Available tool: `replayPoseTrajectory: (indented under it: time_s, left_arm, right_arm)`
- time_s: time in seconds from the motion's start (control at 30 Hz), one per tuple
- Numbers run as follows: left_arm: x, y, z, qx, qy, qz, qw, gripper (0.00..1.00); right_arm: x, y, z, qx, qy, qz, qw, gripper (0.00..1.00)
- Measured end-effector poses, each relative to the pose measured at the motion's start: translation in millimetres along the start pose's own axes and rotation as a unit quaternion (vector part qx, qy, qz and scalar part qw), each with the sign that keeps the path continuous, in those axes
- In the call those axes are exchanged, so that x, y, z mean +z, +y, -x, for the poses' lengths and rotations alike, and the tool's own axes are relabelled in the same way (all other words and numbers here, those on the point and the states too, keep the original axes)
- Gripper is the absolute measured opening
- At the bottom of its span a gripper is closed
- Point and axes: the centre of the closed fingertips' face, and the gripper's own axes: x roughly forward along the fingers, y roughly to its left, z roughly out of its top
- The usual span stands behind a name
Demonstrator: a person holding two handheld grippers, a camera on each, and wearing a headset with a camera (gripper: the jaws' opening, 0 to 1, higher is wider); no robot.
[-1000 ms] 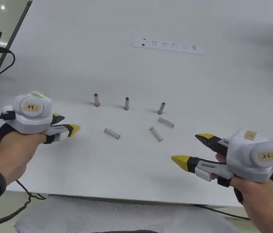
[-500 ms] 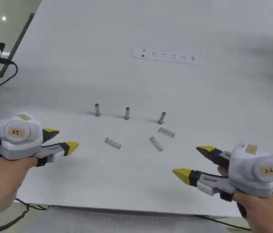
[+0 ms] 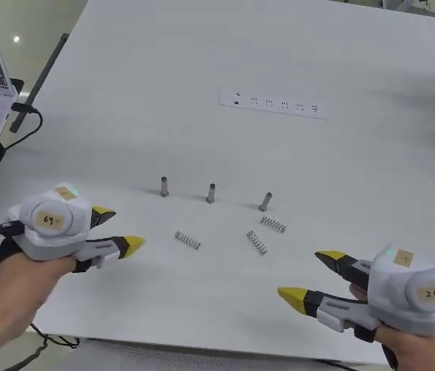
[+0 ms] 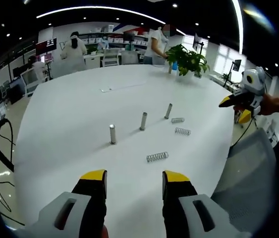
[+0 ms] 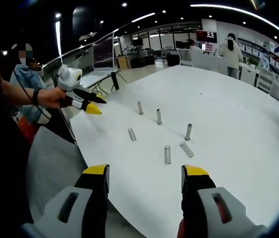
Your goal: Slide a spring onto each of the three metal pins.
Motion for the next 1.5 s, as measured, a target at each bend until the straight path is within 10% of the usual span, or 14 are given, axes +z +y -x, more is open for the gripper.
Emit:
replayPoseTrajectory:
  time_s: [0.63, 1.5]
  left_arm:
    - [15.0, -25.3, -36.1, -0.059, 0.024, -0.085, 0.9944, 0.39]
    - [9.4, -43.6, -81.9, -0.132, 0.079, -0.176, 0.9723, 0.35]
  right_arm:
    - [-1.0, -1.8, 5.6, -0.010, -0.003, -0.007, 0.9999, 0.58]
    - [-5.6, -2.4, 8.0, -0.016, -0.001, -0.014, 0.9998, 0.58]
